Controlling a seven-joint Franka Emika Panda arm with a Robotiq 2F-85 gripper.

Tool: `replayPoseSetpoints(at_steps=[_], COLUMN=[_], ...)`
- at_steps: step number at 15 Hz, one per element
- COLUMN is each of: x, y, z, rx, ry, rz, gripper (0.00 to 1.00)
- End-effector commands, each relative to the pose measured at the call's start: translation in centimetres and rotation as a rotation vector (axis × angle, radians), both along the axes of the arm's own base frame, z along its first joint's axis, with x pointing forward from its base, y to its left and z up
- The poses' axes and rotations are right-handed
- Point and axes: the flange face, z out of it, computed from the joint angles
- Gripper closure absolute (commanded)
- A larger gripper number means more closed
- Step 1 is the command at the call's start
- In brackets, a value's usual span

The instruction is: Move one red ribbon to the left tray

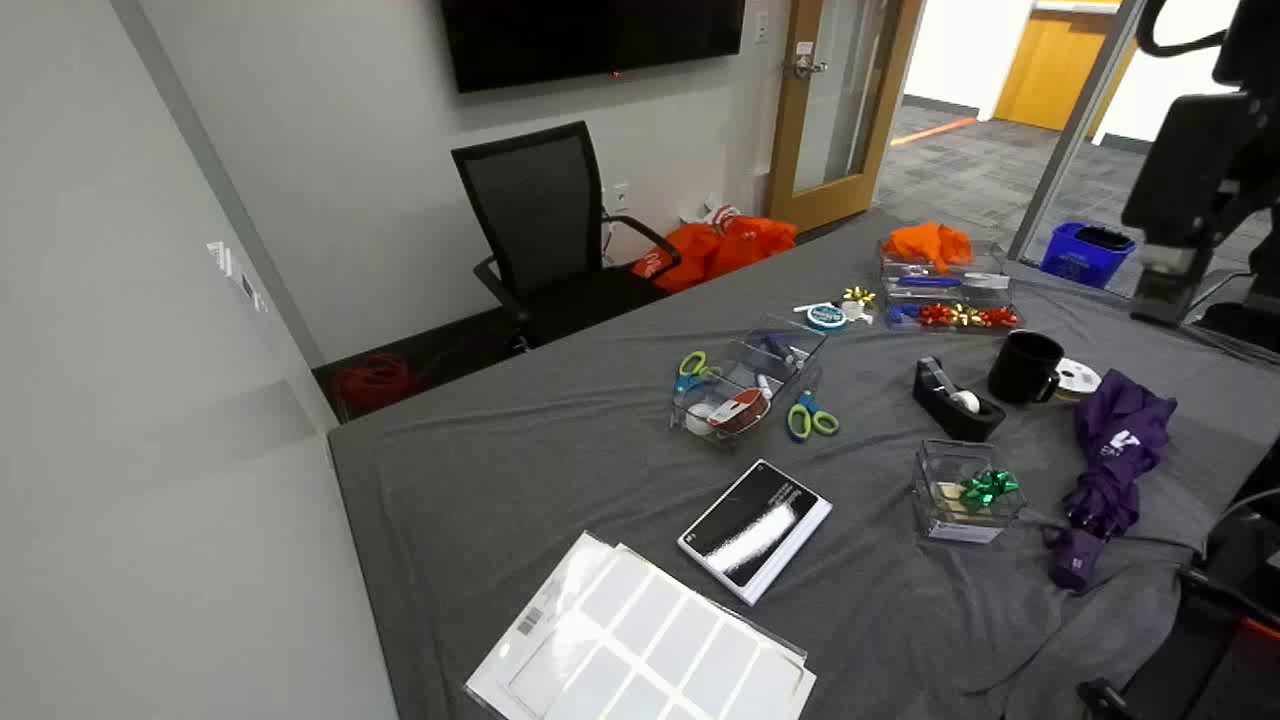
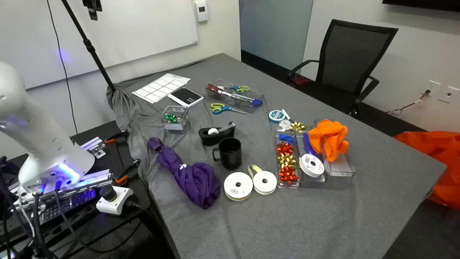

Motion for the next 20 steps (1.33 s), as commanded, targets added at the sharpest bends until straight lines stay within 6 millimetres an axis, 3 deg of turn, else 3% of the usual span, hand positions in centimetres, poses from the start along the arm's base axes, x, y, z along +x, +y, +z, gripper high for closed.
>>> replayPoseSetpoints(at_steps=[1,9,11,15,20], x=[0.0,0.0,0.8,3.4,8.4], y=[0.0,0.0,-0.7,-3.8,-8.1], z=[0.1,0.1,0.1,0.1,-1.0], rx=[0.0,0.0,0.015,0.045,0.065], ry=[0.001,0.001,0.003,-0.005,-0.023], rz=[0.0,0.0,-0.016,-0.086,-0.227], gripper=[0.0,0.0,0.0,0.0,0.0])
